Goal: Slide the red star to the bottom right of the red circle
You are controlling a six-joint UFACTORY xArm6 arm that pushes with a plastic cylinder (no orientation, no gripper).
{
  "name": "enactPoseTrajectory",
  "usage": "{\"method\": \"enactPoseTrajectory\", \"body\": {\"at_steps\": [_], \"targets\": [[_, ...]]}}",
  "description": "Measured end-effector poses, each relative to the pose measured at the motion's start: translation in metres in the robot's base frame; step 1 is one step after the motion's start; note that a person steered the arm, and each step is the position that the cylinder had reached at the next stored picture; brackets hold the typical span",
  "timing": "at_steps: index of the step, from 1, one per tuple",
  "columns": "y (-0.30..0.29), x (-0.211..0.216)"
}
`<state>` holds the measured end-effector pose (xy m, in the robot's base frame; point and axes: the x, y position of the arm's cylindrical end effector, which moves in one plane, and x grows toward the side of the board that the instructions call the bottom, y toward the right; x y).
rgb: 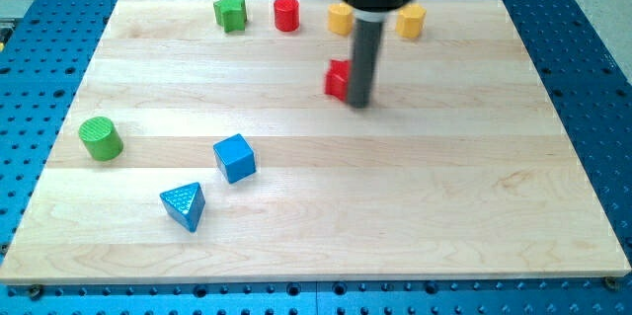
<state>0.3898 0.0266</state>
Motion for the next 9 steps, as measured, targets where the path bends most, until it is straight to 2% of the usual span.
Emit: {"method": "enactPoseTrajectory", "body": {"at_steps": [1, 2, 3, 4, 5, 6, 7, 8, 9], "targets": [[0.002, 0.024], [-0.017, 0.007], [-0.031, -0.044], [-0.028, -0.05], [0.007, -0.038], [0.009, -0.07], [-0.008, -0.069], [-0.014, -0.063], [-0.004, 0.006]]}}
